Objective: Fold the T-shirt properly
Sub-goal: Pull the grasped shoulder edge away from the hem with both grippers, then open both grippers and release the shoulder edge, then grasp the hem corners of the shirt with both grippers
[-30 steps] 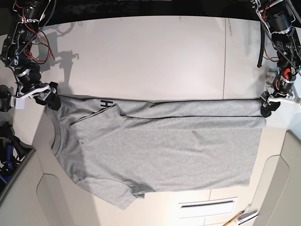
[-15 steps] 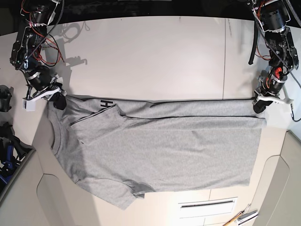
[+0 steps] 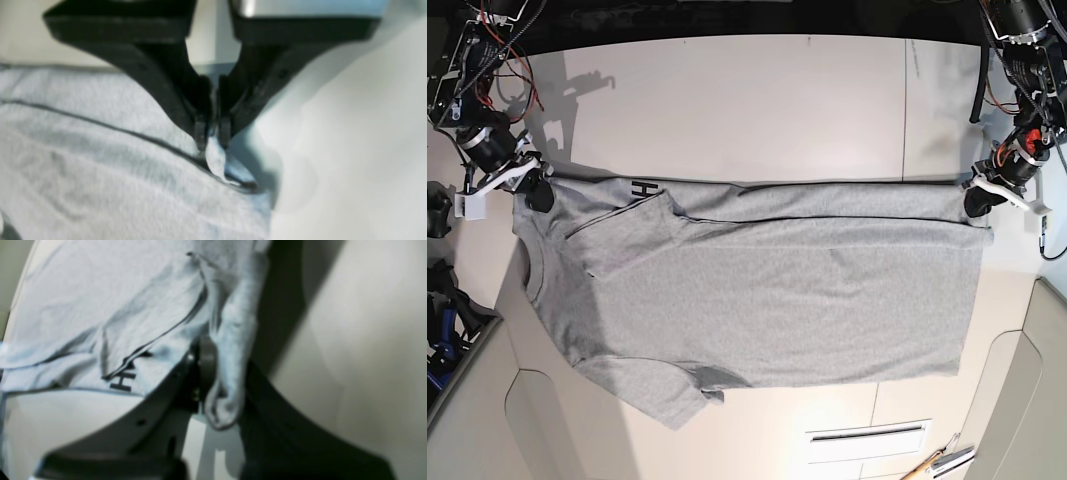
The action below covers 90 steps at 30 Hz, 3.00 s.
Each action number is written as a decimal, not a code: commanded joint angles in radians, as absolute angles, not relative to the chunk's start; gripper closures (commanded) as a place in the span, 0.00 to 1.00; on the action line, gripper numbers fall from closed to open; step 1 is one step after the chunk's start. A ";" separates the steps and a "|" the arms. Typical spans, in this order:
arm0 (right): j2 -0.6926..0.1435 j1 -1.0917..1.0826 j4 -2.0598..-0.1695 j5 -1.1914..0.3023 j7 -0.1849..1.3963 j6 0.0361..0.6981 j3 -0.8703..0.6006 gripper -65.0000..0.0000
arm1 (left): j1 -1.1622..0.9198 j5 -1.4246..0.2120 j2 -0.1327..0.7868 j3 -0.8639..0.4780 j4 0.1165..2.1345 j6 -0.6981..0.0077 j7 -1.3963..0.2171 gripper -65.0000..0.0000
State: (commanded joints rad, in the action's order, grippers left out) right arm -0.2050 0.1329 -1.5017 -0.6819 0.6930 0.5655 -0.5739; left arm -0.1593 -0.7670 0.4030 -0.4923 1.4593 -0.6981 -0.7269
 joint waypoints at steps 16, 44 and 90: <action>-0.221 0.427 -1.645 -0.692 0.697 0.566 -0.601 1.00 | -0.525 -0.853 0.402 -0.492 1.686 -0.698 -0.753 1.00; -0.319 0.544 -1.651 -0.771 0.767 0.566 -0.708 1.00 | -0.717 -1.058 0.399 -0.545 1.821 -0.698 -0.920 1.00; -0.385 -0.421 -0.803 -0.298 0.335 0.520 -0.423 0.33 | 0.218 -0.715 0.524 -0.404 1.000 -0.698 -0.677 0.31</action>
